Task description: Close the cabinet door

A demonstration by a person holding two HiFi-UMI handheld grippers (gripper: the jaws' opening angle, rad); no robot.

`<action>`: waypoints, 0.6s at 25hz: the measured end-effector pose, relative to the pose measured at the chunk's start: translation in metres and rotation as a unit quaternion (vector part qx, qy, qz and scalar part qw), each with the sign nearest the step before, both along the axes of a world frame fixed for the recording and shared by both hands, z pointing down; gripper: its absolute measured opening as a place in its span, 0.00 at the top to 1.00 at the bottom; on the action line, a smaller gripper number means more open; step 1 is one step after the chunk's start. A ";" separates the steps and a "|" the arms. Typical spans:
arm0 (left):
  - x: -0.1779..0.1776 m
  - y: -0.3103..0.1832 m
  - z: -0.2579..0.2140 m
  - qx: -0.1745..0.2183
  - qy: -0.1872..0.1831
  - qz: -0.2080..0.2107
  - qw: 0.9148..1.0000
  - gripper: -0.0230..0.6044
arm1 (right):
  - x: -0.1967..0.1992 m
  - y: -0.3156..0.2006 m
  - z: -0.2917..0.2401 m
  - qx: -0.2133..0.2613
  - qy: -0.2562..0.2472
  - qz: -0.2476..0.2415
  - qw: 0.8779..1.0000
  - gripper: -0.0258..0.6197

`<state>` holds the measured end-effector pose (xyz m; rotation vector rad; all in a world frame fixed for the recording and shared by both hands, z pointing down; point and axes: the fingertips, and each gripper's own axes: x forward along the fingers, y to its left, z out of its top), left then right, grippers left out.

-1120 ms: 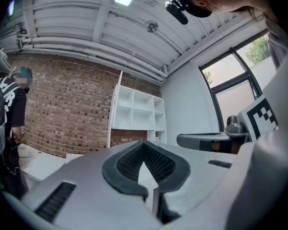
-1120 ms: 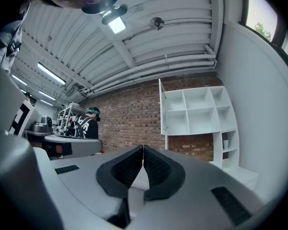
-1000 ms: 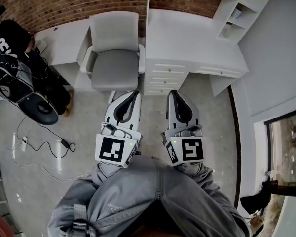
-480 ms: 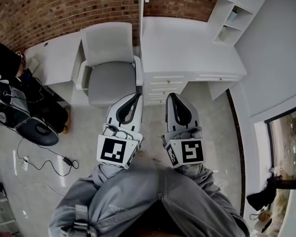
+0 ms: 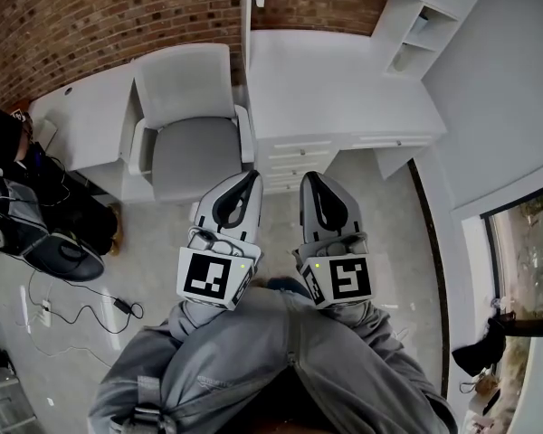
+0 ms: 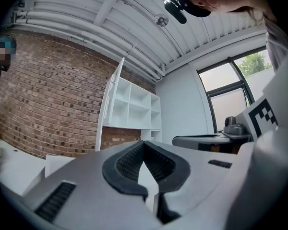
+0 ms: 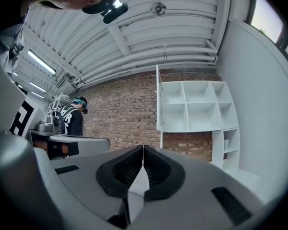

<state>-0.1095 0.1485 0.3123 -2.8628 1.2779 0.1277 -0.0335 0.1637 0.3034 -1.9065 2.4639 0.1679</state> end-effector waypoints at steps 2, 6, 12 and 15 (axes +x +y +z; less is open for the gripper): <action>0.001 -0.006 0.002 -0.001 0.001 0.000 1.000 0.95 | 0.000 -0.005 0.002 -0.002 0.000 -0.001 1.000 0.92; 0.001 -0.018 0.005 -0.004 0.001 -0.001 1.000 0.95 | -0.001 -0.019 0.004 -0.004 -0.001 -0.007 1.000 0.92; 0.007 -0.047 0.009 -0.003 0.002 -0.011 1.000 0.95 | 0.003 -0.050 0.007 0.001 -0.001 -0.023 1.000 0.92; 0.013 -0.065 0.010 0.001 0.003 -0.014 1.000 0.95 | 0.006 -0.069 0.007 0.004 0.000 -0.032 0.999 0.92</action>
